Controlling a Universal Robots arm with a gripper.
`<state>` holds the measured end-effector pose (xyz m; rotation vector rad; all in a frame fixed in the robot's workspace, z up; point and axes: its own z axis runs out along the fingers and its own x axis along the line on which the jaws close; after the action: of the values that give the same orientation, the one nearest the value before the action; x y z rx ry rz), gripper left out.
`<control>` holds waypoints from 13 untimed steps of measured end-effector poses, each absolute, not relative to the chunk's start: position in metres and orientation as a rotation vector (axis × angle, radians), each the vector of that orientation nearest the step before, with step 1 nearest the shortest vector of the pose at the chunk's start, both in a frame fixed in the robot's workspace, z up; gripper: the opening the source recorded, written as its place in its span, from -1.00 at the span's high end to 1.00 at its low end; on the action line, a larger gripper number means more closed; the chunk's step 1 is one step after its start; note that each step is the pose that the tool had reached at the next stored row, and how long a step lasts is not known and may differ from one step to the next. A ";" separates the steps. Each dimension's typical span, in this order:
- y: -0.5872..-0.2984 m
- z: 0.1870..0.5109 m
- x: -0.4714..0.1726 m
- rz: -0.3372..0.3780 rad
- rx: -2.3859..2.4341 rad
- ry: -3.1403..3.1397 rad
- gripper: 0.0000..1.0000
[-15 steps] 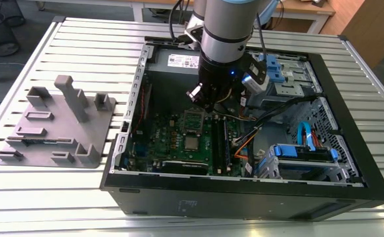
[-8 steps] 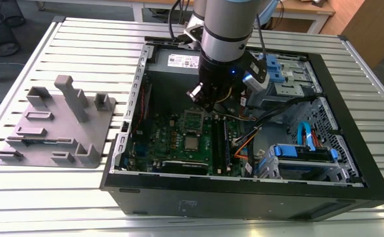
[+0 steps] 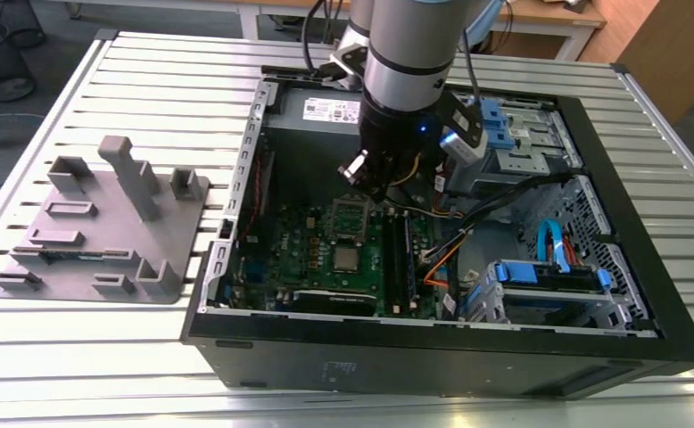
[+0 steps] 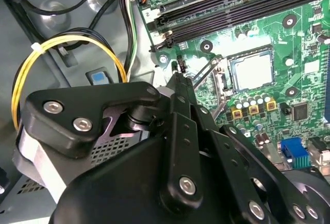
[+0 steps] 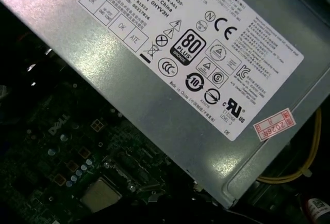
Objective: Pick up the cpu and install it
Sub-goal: 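Close the cpu cover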
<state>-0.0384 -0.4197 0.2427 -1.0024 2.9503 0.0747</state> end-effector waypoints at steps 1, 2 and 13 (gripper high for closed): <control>-0.420 0.243 -0.038 0.075 -1.008 2.948 0.79; -0.420 0.243 -0.038 0.075 -1.012 2.947 0.79; -0.426 0.243 -0.042 0.075 -1.057 2.930 0.79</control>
<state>-0.0419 -0.4264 0.2432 -1.0572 2.9303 0.0746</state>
